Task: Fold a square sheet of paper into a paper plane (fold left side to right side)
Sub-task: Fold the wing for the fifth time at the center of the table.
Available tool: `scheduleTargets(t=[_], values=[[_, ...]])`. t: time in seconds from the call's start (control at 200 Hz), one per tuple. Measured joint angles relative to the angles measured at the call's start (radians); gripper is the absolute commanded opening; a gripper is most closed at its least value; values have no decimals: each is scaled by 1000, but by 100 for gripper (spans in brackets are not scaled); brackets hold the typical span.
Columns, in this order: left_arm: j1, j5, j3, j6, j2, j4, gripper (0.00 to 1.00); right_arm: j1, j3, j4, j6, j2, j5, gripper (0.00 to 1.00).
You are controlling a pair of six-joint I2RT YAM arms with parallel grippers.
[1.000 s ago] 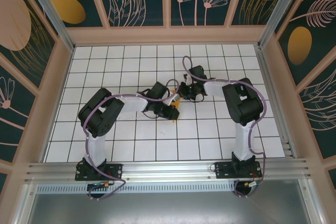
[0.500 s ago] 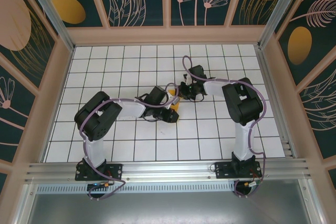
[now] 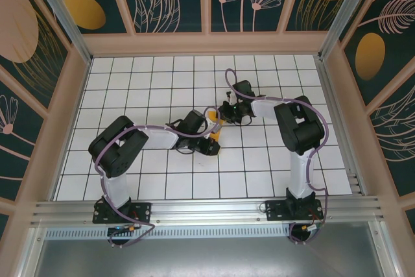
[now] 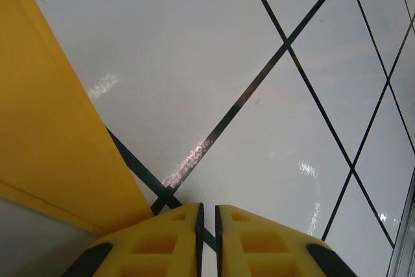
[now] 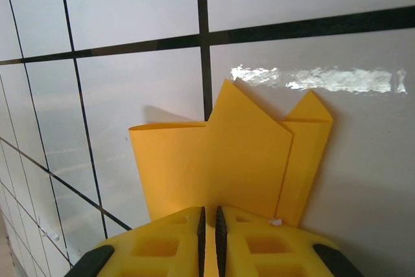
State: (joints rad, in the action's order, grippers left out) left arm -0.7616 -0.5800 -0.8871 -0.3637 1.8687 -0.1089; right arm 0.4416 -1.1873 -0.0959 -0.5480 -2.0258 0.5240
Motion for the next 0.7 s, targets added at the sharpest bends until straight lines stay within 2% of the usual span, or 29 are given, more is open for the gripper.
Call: scheduleTargets(t=[0.28, 0.445, 0.561, 0.701], values=[[-10, -46, 12, -2, -13, 31, 18, 1, -5, -3, 3, -3, -1, 18], [-24, -75, 19, -8, -55, 103, 23, 2, -5, 6, 12, -2, 3, 20], [-18, -77, 19, -13, -130, 131, 25, 2, -5, 16, 18, 0, 5, 27], [37, -40, 21, -34, -259, 126, 32, 5, -6, 16, 39, 26, -29, 36]])
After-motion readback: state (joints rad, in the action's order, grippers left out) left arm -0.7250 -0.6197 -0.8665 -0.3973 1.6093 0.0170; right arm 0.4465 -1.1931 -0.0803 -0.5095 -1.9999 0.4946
